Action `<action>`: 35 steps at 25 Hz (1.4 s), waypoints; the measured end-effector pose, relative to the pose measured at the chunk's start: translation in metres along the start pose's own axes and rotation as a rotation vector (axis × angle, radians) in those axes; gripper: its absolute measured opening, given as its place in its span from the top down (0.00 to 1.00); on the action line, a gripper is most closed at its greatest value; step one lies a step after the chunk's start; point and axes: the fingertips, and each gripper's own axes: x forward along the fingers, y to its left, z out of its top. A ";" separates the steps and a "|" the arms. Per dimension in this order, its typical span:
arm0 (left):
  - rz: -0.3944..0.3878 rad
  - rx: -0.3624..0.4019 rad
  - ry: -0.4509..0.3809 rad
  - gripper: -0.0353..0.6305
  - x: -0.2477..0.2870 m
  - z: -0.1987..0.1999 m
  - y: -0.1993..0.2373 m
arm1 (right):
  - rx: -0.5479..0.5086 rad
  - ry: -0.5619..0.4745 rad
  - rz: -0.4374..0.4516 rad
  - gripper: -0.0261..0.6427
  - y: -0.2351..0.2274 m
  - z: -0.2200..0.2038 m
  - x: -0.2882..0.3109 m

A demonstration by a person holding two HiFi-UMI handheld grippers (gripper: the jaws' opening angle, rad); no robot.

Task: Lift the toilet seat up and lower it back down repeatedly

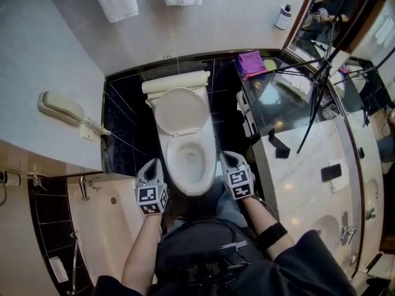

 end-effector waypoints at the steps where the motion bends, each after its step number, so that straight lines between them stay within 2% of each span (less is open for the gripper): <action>1: 0.005 -0.002 -0.002 0.96 0.000 0.000 0.000 | -0.001 -0.001 0.002 0.93 0.000 0.000 0.001; 13: 0.010 0.026 -0.022 0.96 0.011 -0.002 0.003 | 0.010 0.026 -0.019 0.92 -0.014 -0.004 0.024; 17: 0.002 0.044 -0.019 0.96 0.020 -0.014 0.001 | 0.066 0.081 -0.017 0.81 -0.023 -0.030 0.037; 18: -0.002 0.051 -0.015 0.96 0.022 -0.019 0.000 | 0.088 0.097 -0.012 0.81 -0.024 -0.039 0.040; 20: -0.009 0.059 0.001 0.96 0.027 -0.033 0.001 | 0.131 0.133 -0.004 0.72 -0.025 -0.063 0.049; 25: -0.011 0.077 0.030 0.96 0.048 -0.071 0.002 | 0.226 0.239 0.003 0.62 -0.031 -0.154 0.081; 30: -0.011 0.124 0.047 0.96 0.063 -0.108 0.005 | 0.330 0.334 0.005 0.62 -0.022 -0.243 0.108; 35: 0.000 0.130 0.077 0.95 0.082 -0.157 0.012 | 0.460 0.388 0.028 0.62 -0.012 -0.321 0.144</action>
